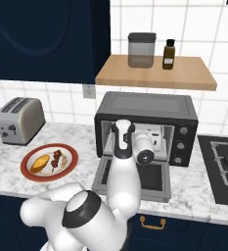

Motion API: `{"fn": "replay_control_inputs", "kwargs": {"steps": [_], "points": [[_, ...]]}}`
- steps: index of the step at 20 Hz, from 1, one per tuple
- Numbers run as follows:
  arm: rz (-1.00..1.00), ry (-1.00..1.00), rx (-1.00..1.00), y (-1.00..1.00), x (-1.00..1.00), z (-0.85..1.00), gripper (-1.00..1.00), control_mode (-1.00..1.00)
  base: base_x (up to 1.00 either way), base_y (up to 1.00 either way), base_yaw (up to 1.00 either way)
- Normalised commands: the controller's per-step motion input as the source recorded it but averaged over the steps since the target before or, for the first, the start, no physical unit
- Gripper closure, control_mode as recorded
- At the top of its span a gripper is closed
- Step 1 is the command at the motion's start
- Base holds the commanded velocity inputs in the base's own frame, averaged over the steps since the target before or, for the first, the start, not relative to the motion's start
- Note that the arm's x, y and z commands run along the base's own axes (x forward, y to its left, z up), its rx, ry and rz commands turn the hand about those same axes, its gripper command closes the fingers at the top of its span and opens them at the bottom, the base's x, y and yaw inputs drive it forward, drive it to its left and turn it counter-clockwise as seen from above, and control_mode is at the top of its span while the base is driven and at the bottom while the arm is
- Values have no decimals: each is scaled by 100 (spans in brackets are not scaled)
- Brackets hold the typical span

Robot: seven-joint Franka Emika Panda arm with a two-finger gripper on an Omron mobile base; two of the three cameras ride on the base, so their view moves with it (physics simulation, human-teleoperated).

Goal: Pick up the kebab skewer and baguette bread, and place them inside the toaster oven. Close the toaster oven door and start by setting the timer.

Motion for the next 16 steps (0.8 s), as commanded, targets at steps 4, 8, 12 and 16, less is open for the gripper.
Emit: {"fn": "replay_control_inputs", "kwargs": {"steps": [4, 8, 12, 16], "points": [[0, 20, 1, -7, 7, -6, -100, -100, 0, 0, 0], [0, 9, 0, -6, 11, 0, -100, -100, 0, 0, 0], [0, 1, 0, -6, 15, 0, -100, -100, 0, 0, 0], [0, 1, 0, -5, 18, -2, -100, -100, 0, 0, 0]]}}
